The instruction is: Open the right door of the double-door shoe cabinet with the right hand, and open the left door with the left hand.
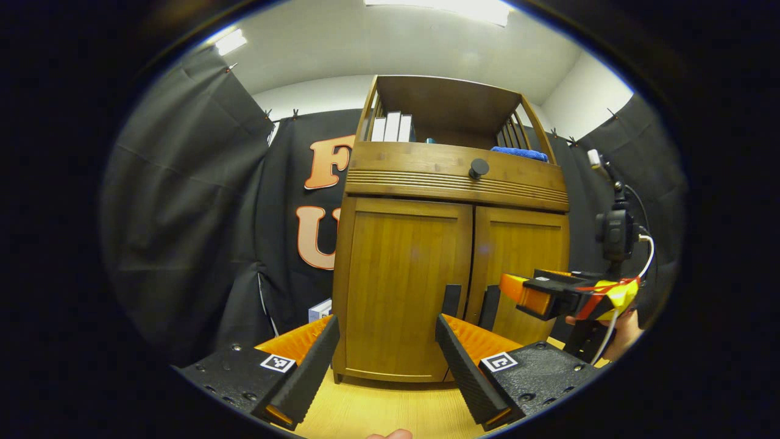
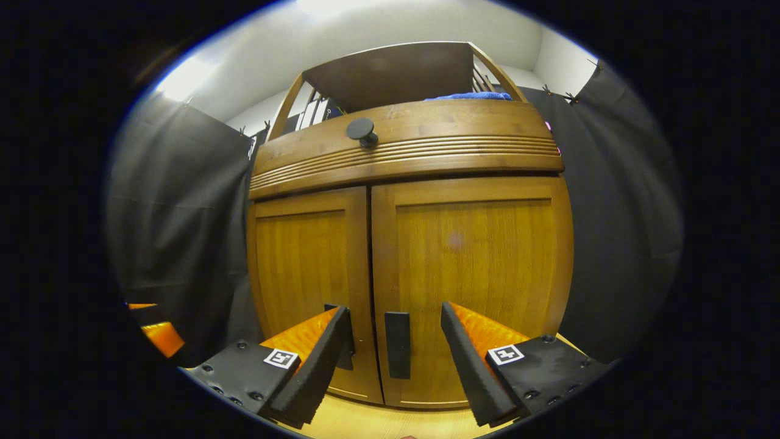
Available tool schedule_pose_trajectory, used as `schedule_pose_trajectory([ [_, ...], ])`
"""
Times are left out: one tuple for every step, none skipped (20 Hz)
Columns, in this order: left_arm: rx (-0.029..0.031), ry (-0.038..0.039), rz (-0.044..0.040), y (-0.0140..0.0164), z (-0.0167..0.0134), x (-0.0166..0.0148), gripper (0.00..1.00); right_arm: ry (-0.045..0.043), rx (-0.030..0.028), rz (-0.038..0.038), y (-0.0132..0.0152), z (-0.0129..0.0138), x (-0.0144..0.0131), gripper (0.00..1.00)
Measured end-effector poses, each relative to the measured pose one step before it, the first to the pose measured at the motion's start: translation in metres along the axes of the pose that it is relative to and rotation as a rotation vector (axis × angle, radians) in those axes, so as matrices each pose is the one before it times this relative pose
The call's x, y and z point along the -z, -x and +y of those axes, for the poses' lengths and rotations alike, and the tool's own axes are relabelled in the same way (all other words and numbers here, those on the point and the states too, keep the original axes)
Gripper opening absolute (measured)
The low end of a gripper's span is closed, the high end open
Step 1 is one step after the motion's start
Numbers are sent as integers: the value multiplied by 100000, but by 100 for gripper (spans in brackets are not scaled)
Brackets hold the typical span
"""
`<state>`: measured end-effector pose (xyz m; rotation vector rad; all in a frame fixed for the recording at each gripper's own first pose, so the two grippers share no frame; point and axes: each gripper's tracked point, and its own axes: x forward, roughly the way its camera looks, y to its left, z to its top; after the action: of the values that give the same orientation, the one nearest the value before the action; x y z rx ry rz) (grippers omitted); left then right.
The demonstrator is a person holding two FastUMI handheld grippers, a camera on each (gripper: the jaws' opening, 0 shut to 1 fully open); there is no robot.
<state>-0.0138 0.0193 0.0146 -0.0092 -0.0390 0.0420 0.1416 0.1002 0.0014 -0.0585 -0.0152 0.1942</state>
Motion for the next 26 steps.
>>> schedule_pose_trajectory([
  [-1056,-927,-295,104,372,-38,94,704,1849,406,-707,-523,448,98],
  [-1154,-861,-277,36,452,-54,96,-123,103,620,-508,7,402,98],
  [-647,-274,-154,-2,250,-80,94,-360,-679,1014,-565,197,443,100],
  [-336,69,-31,110,141,1,94,-160,-24,1019,-399,-4,457,100],
  [-349,-21,-8,-11,135,-1,94,378,758,1259,-485,-165,621,98],
  [-307,-181,-21,-29,165,-46,96,698,597,941,-647,-233,526,98],
  [-175,-190,-11,2,29,-63,94,924,714,390,-834,-54,289,100],
  [-123,-207,52,-22,54,-7,96,734,687,248,-803,-24,157,99],
  [-52,-297,128,64,27,-35,94,340,698,359,-656,-91,328,98],
  [265,-505,421,-32,-61,81,96,-13,972,35,-513,-218,222,100],
  [187,-777,517,-16,-44,102,96,274,1010,-154,-586,-199,215,98],
  [55,-784,320,-31,43,-65,96,403,1234,11,-237,-242,138,94],
  [-94,-427,148,-44,44,-2,94,644,1149,197,-214,-179,373,94],
  [-223,-119,101,-41,40,25,94,472,944,873,-397,-149,473,98],
  [-259,-66,105,-84,58,-48,94,205,780,879,-199,-95,414,98],
  [-127,-232,36,21,-46,22,94,-490,913,-2302,-399,52,-428,94],
  [23,-273,-200,57,22,-84,94,781,558,-1010,-33,90,-173,95],
  [61,-366,-271,-57,-17,-99,94,836,1210,-348,-88,-67,241,96],
  [56,-517,-179,58,-19,-49,94,284,915,488,-114,160,315,97],
  [22,-523,10,-142,45,-63,96,-125,21,-410,117,345,-21,90],
  [-269,-388,151,7,10,9,96,-457,-322,240,6,318,171,87],
  [-296,-49,200,3,96,129,96,-975,-676,247,50,334,116,78],
  [-85,262,558,-35,9,118,96,-2517,-499,-385,-44,273,99,72],
  [23,241,522,73,22,76,96,-2369,-896,-39,-34,322,-2,67],
  [137,78,153,103,-12,-13,96,-1833,-1951,177,-120,406,214,61],
  [207,85,-311,-46,-33,-140,94,-1209,-1153,91,-103,271,131,54],
])
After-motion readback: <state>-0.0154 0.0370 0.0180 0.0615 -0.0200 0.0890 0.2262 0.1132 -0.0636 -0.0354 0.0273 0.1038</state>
